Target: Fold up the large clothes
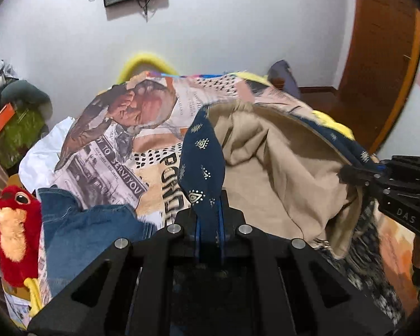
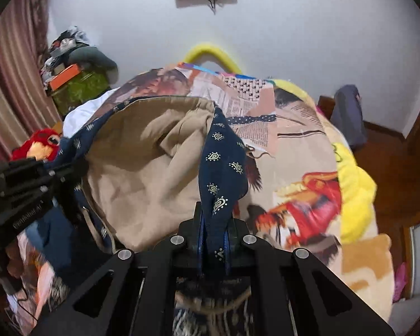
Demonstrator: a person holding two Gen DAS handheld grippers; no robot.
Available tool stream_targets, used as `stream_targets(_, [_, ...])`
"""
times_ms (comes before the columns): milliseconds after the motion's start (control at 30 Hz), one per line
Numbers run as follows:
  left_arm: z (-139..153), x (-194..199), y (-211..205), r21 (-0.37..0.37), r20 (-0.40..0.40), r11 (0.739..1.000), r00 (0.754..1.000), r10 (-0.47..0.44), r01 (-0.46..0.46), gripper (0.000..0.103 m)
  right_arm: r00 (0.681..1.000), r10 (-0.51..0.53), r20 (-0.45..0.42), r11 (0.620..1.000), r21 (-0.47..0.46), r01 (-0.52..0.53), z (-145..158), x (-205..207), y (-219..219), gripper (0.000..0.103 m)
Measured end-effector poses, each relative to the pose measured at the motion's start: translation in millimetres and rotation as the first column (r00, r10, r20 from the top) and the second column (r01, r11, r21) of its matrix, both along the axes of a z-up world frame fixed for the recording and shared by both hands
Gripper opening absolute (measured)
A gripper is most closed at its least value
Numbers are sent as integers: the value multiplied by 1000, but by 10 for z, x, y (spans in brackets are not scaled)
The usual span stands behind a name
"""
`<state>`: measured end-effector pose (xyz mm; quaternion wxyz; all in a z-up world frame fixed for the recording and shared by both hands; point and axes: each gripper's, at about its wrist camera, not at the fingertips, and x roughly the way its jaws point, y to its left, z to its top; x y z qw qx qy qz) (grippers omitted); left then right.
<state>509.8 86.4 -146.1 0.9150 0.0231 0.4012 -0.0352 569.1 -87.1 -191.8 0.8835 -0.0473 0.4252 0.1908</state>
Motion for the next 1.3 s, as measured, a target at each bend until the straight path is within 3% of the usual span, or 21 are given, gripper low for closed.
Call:
stream_targets(167, [50,-462,14,-5,-7,1000,1000,-25,25,9,1000,11,14,1000,-6,-11,133,-556,-116,8])
stream_targets(467, [-332,-1018,88,1,-83,1000,996,-21,21,9,999,39,33,993,-110,-35,-50,-1348,-164,8])
stream_targets(700, [-805,-1070,133,21,-171,1000,985,3,1,9,999,13,39,974,-224,-4,-418,-1500,-216,8])
stream_targets(800, [-1011,-1071,162,33,-206,999,978,18,-12,9,998,-45,36,944,-327,54,-606,-1504,-286,8])
stream_targets(867, [-1144,-1074,194,16,-232,1000,972,28,-25,9,998,-61,-35,957,-285,49,-717,-1470,-431,9])
stream_targets(900, [-1177,-1078,192,17,-235,1000,971,29,-26,9,996,-68,-56,961,-271,50,-745,-1456,-480,14])
stream_targets(967, [-1224,-1093,178,31,-230,999,973,35,-28,10,993,-108,-44,955,-281,92,-761,-1444,-594,54])
stream_targets(1000, [-1237,-1095,172,36,-229,999,973,37,-29,10,989,-145,7,936,-324,139,-751,-1454,-641,88])
stream_targets(1033, [-1244,-1106,172,33,-231,999,972,41,-35,10,986,-156,50,927,-338,164,-728,-1473,-690,94])
stream_targets(1167, [-1180,-1144,153,30,-227,999,974,30,-23,13,991,-136,-2,952,-278,130,-665,-1501,-807,94])
stream_targets(1267, [-1059,-1182,153,32,-224,999,974,29,-22,29,996,-85,34,965,-247,91,-483,-1601,-763,94])
stream_targets(1300, [-994,-1207,156,35,-210,999,977,32,-25,40,996,-70,47,968,-238,79,-407,-1608,-719,94])
